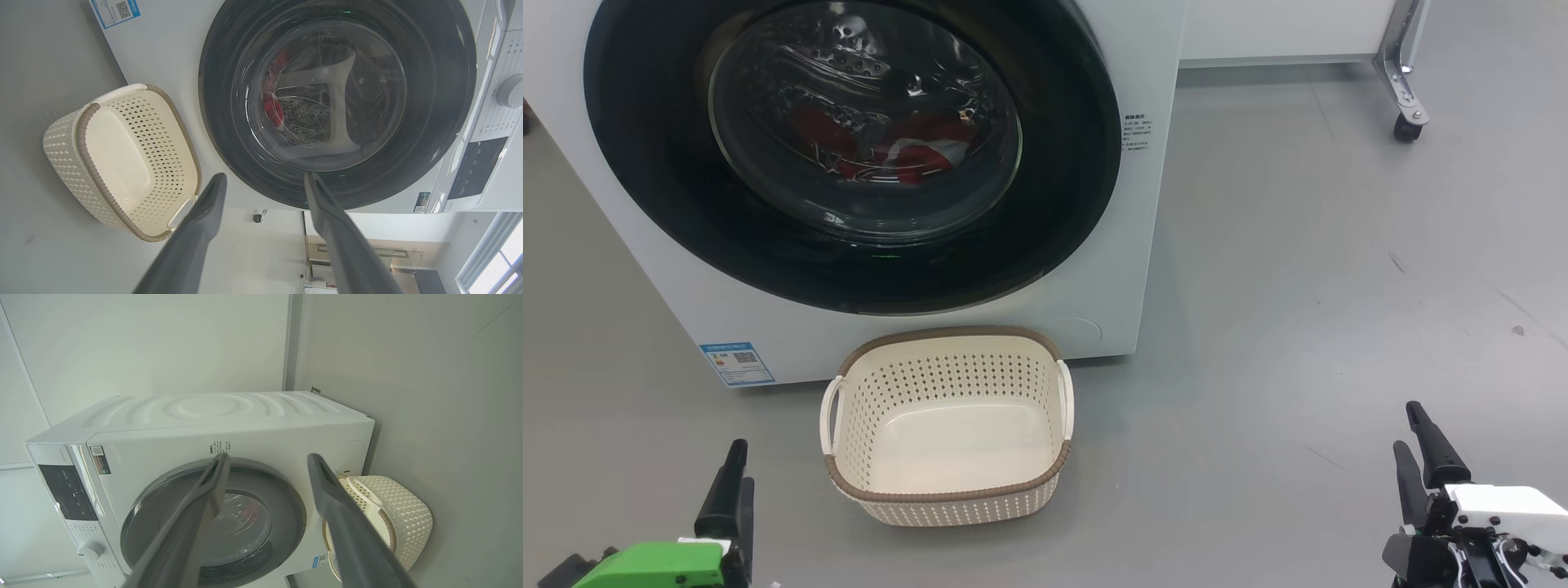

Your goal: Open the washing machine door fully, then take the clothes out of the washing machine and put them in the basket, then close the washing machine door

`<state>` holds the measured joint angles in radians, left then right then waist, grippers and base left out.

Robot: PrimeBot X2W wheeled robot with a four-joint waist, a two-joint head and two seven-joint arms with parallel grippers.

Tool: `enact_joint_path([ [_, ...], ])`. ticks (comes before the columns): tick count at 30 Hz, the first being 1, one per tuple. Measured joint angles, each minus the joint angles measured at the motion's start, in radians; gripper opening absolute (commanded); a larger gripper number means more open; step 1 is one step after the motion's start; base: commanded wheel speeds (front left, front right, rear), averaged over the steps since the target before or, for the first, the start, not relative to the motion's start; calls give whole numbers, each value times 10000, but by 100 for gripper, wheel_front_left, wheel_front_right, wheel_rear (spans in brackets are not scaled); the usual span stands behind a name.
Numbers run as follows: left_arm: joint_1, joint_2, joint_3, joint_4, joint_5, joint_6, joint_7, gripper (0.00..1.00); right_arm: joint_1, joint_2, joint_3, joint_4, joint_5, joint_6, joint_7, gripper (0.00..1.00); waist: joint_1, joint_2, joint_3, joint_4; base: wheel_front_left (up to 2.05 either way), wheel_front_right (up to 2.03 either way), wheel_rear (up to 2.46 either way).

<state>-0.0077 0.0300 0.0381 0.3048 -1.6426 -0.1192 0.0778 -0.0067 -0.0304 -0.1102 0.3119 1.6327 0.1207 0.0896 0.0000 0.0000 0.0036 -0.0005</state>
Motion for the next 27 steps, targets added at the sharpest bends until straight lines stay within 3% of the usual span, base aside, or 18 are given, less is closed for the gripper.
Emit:
enact_joint_path([
  [27, -127, 12, -504, -570, 652, -2, -669, 100, -63, -314, 253, -493, -982, 0, -585, 100, 0, 0, 33, -8, 0, 0, 0],
])
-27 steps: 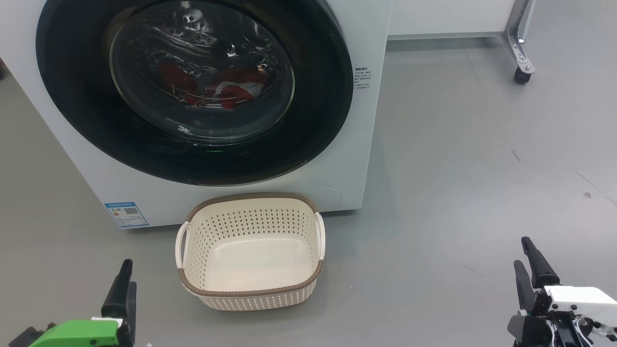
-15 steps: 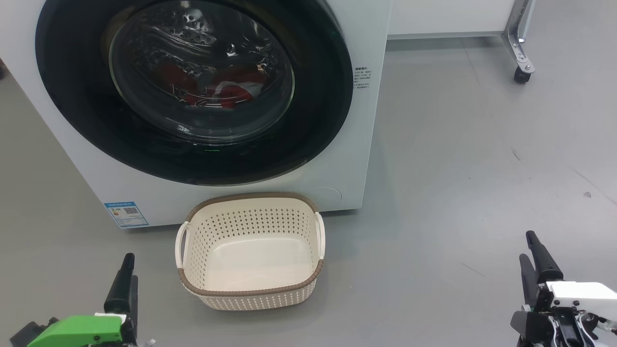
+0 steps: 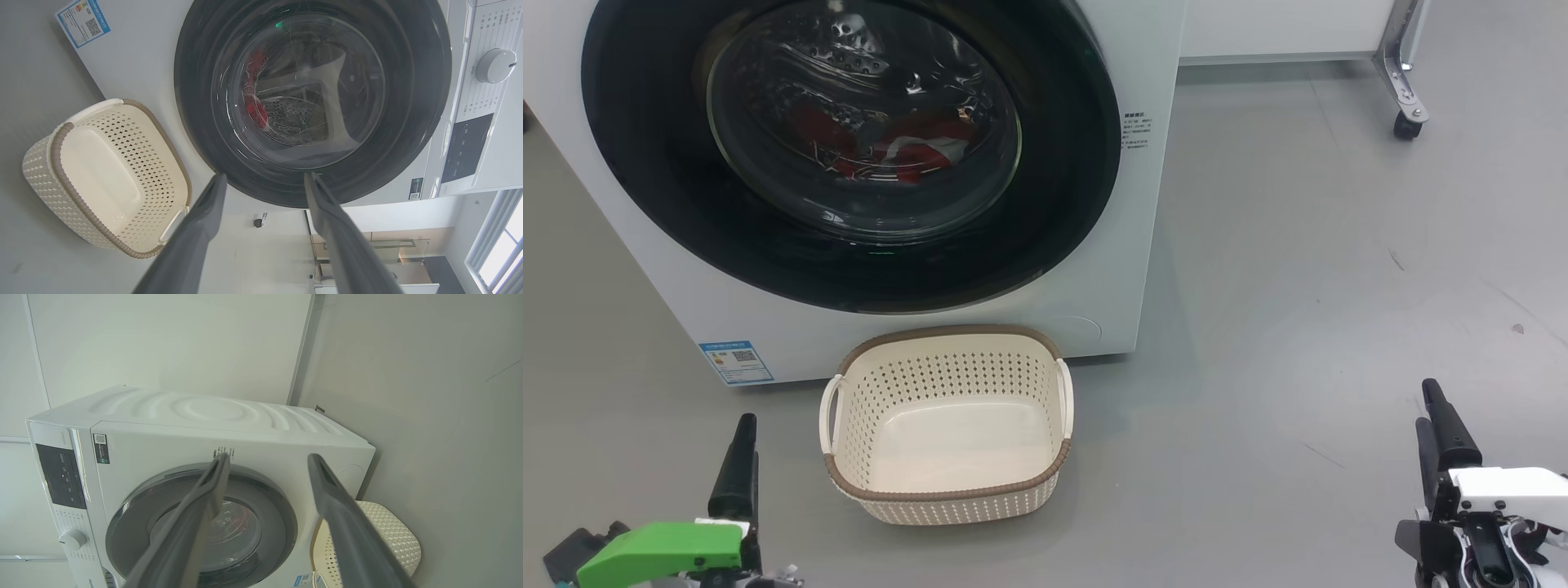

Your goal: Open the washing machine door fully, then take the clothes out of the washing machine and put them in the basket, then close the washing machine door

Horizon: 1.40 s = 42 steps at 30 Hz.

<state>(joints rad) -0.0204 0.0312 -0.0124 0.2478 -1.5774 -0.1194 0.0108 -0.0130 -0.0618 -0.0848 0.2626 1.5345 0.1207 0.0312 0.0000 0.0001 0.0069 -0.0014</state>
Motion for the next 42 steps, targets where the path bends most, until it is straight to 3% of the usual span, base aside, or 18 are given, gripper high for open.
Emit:
enact_joint_path([
  [7, -10, 265, -278, -35, 763, 0, -351, 100, -58, -234, 203, -56, -604, 2, -207, 100, 0, 0, 14, 0, 0, 0, 0],
  [15, -92, 744, -767, 8, 2445, 8, -761, 100, -101, -648, 633, -88, -1756, 2, -571, 100, 0, 0, 25, -4, 0, 0, 0],
  [26, -233, 1103, -1306, 44, 4443, 458, -1181, 100, -217, -1172, 1244, -65, -3616, -13, -1131, 100, 0, 0, 17, -19, 0, 0, 0],
  [42, -384, 1404, -2127, 36, 7382, 1369, -1710, 100, -428, -1684, 2196, 56, -6435, -652, -1793, 100, 0, 0, 4, -37, 0, 0, 0],
])
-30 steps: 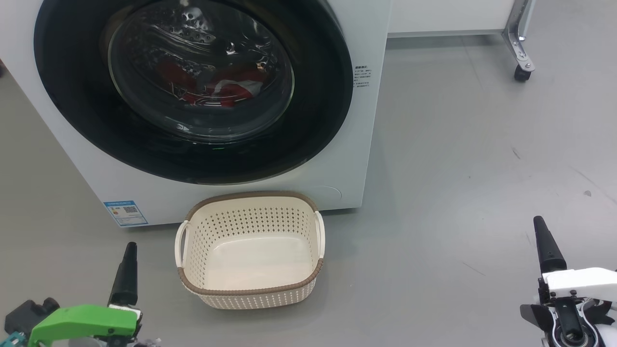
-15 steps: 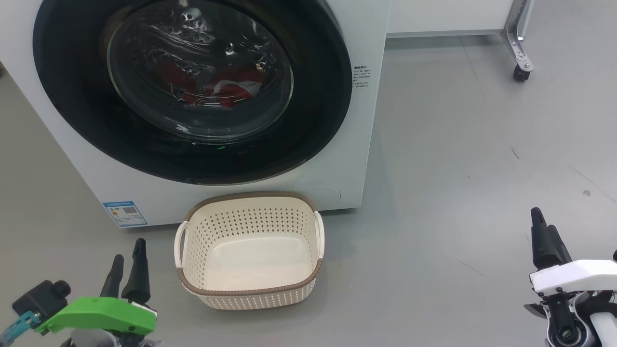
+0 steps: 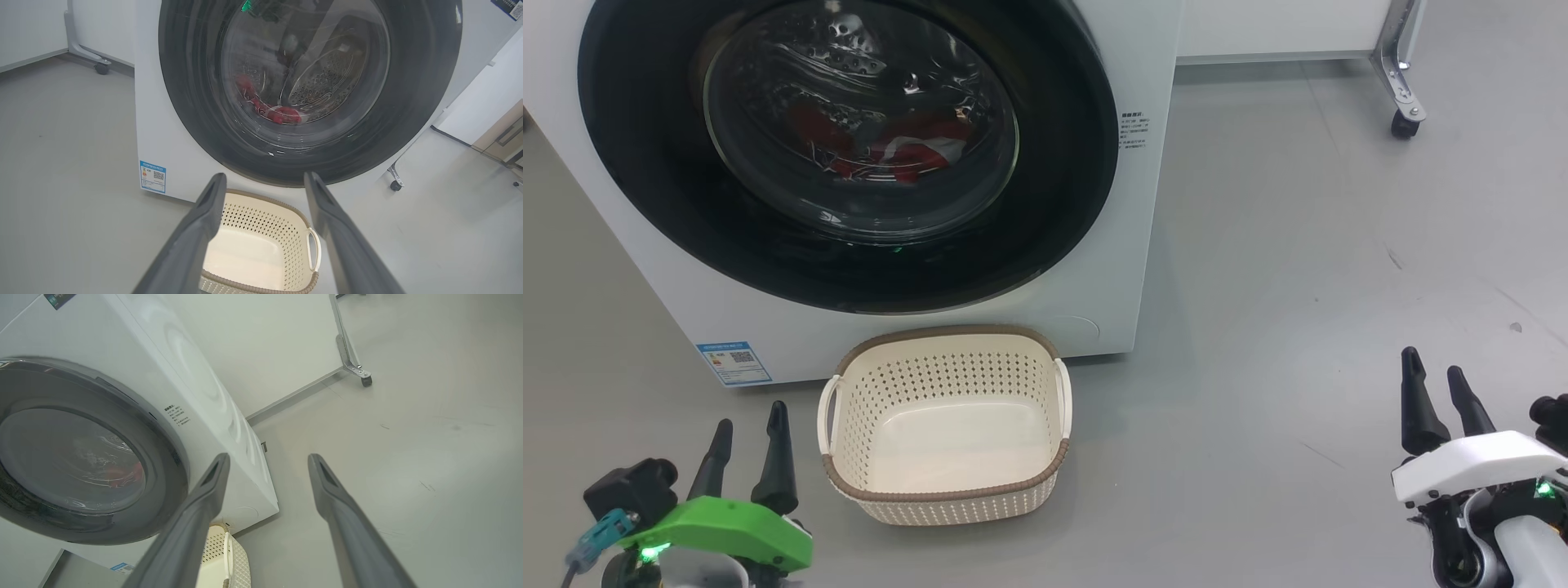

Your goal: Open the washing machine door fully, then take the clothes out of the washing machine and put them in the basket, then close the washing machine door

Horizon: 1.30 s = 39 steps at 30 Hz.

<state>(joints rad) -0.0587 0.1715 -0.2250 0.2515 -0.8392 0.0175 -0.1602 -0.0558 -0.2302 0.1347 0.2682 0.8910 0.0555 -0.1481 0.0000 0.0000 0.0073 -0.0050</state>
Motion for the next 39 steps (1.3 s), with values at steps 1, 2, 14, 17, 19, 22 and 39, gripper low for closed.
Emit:
enact_joint_path([
  [1, -17, 0, -23, -12, 148, 17, -13, 100, -8, -21, 67, 10, -180, -69, -29, 100, 0, 0, 0, -1, 0, 0, 0],
  [2, -36, 0, -46, -19, 247, 65, -63, 100, -20, -58, 134, 17, -385, -130, -77, 100, 0, 0, 0, -1, 0, 0, 0],
  [14, -79, -8, -359, -109, 1954, 405, -458, 100, -167, -217, 740, 52, -2013, -512, -472, 100, 0, 1, 11, -14, 0, 0, 0],
  [17, -79, -27, -408, -104, 2190, 485, -575, 100, -204, -234, 861, 54, -2360, -604, -616, 100, 0, 0, 14, -22, 0, 0, 0],
  [19, -79, -27, -453, -105, 2466, 520, -625, 100, -221, -240, 961, 69, -2604, -681, -692, 100, -1, 0, 18, -28, 0, 0, 0],
  [22, -79, -29, -516, -105, 2794, 581, -709, 100, -237, -247, 1095, 81, -2928, -686, -782, 100, 0, 0, 27, -36, 0, 0, 0],
  [39, -81, -127, -621, 10, 3484, 713, -892, 100, -287, -199, 1390, 182, -3557, -848, -963, 100, 0, 0, 64, -35, 0, 0, 0],
])
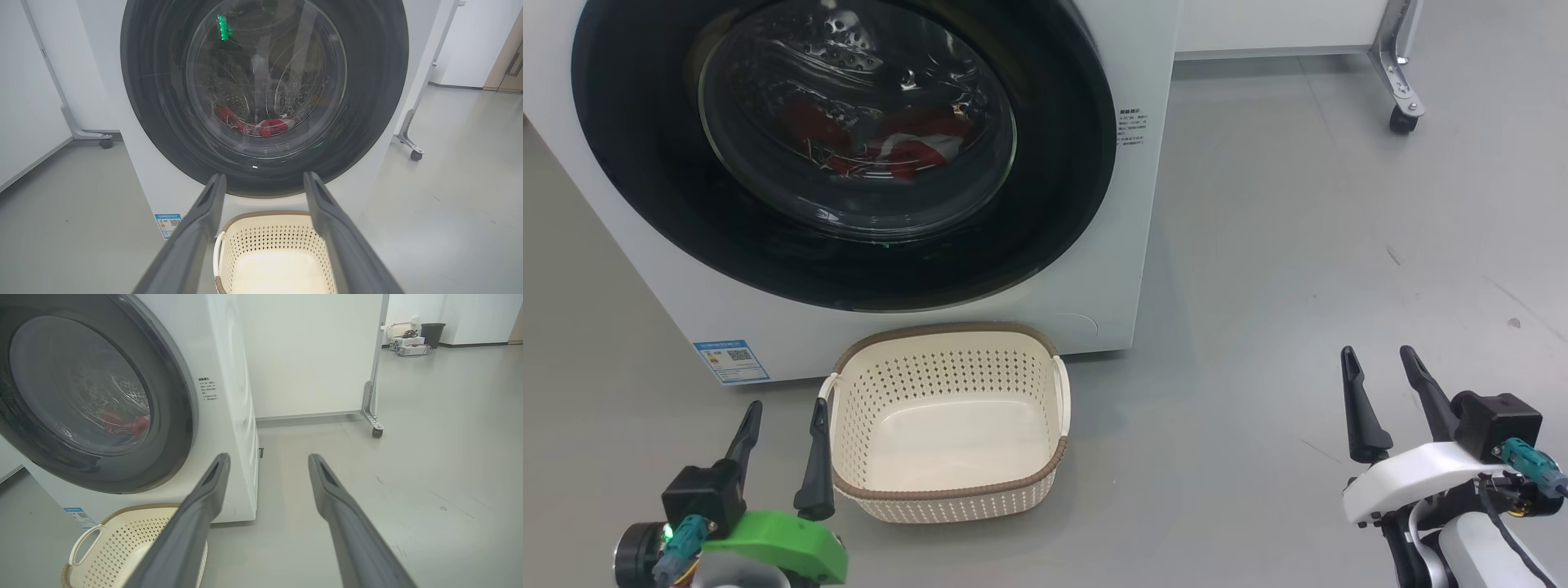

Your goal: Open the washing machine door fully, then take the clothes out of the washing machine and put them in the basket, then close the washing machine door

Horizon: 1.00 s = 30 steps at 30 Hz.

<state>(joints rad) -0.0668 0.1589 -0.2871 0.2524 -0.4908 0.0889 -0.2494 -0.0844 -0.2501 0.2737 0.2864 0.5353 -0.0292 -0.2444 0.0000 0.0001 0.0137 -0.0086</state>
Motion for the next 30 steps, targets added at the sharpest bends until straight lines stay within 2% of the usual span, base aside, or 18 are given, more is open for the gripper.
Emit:
enact_joint_path([
  [21, 0, -130, 107, 125, 203, 0, 0, 100, 0, 134, 10, 52, -100, -2, -2, 100, 0, 0, -17, -5, 0, 0, 0],
  [22, 0, -132, 111, 128, 203, 0, 0, 100, 0, 134, 4, 54, -100, -2, -4, 88, 0, 0, -15, -4, 0, 0, 0],
  [24, 0, -138, 113, 136, 217, -2, 0, 100, 0, 134, 4, 54, -100, 4, -4, 0, 0, 0, -12, -1, 0, 0, 0],
  [30, 0, -169, 151, 148, 267, -2, 0, 100, 0, 151, -13, 54, -100, 15, -4, 0, 0, 0, 12, 1, 0, 0, 0],
])
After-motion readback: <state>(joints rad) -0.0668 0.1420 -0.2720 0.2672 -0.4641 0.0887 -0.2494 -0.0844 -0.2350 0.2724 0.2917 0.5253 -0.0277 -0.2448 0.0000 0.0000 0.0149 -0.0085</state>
